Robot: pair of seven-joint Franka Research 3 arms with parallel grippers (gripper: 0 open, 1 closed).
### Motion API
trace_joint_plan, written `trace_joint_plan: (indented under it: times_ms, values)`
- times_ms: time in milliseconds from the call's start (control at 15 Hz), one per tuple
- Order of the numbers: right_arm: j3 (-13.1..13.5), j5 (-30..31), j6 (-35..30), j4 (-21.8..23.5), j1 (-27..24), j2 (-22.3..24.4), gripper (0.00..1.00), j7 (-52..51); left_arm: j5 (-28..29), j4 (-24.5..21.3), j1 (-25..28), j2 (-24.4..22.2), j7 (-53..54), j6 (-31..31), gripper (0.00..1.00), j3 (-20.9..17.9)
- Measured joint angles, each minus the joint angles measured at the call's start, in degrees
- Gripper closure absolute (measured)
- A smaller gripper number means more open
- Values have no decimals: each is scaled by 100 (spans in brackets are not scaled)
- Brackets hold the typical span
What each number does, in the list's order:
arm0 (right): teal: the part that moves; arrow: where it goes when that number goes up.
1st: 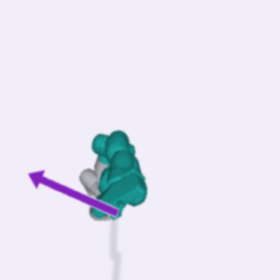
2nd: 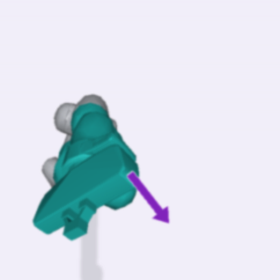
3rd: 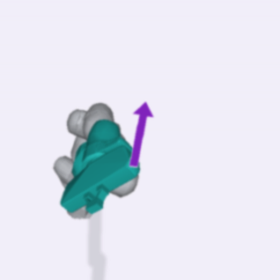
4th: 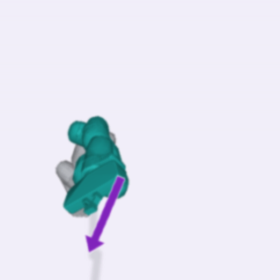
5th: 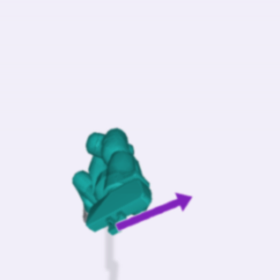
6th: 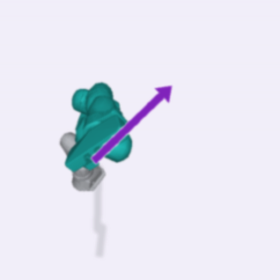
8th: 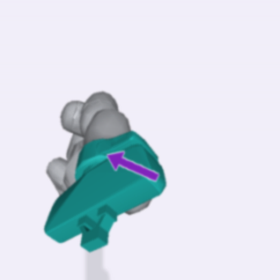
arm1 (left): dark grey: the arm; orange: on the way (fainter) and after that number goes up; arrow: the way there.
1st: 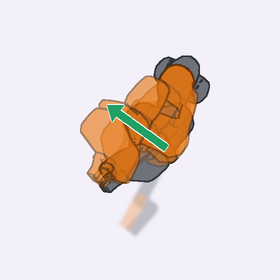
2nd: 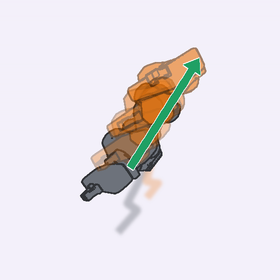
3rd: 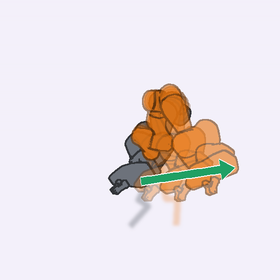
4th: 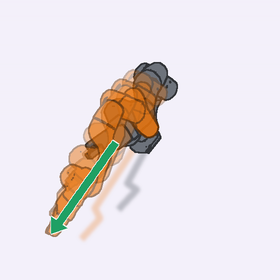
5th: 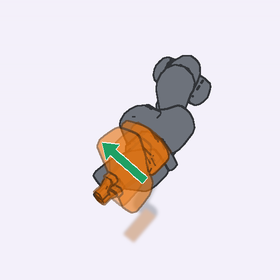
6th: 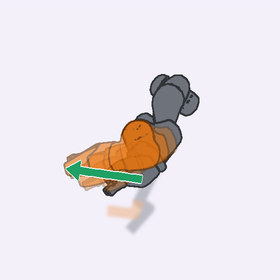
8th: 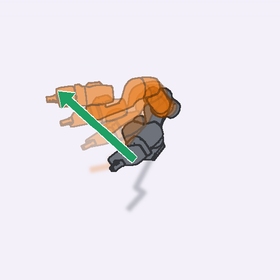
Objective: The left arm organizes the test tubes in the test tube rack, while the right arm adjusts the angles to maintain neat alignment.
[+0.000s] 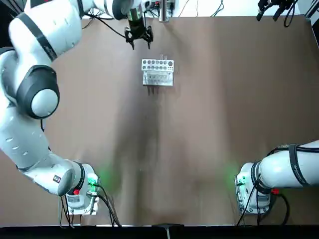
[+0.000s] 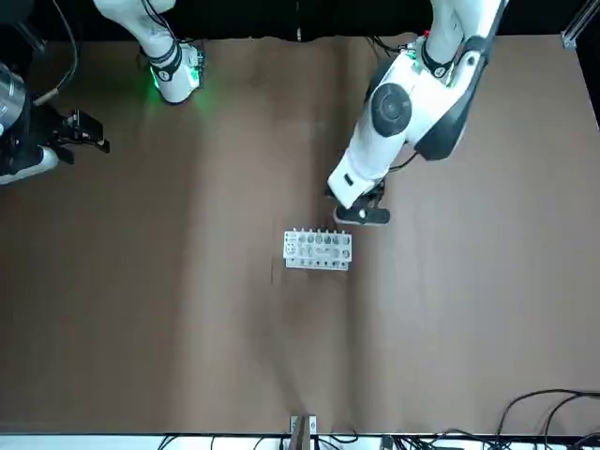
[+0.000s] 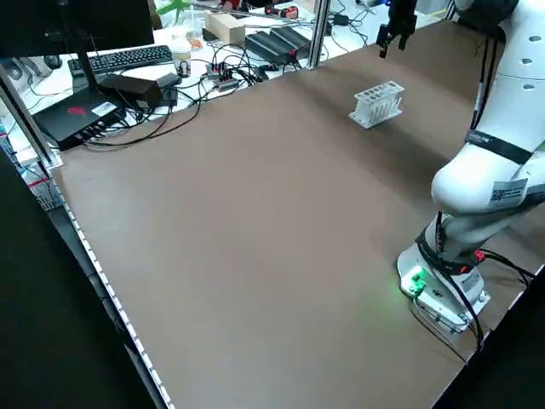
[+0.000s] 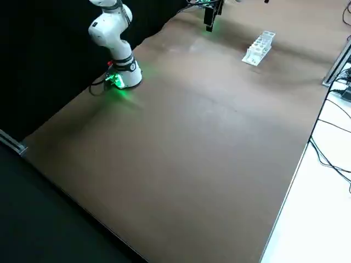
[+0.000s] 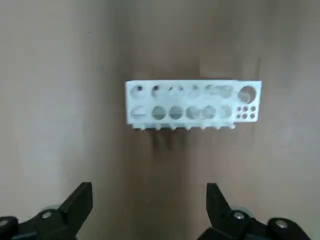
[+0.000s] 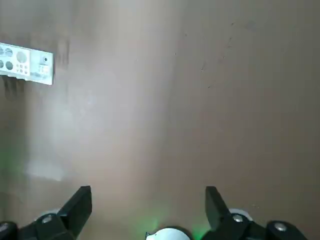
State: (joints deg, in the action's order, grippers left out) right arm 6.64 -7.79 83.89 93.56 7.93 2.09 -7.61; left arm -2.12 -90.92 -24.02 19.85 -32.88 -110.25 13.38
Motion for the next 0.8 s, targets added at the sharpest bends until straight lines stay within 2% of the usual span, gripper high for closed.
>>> trace_joint_plan:
  times_ms: [400, 733, 800]
  values:
    - [0, 0, -1, 0, 2, 0, 0, 0, 1, 334, -472, 930, -251, -849, 1, -147]
    - [0, 0, -1, 0, 3, 0, 0, 0, 3, 428, -909, 1273, -251, -1384, 2, -537]
    - [0, 0, -2, 0, 3, 0, 0, 0, 3, 451, -1053, 1346, -250, -1444, 4, -710]
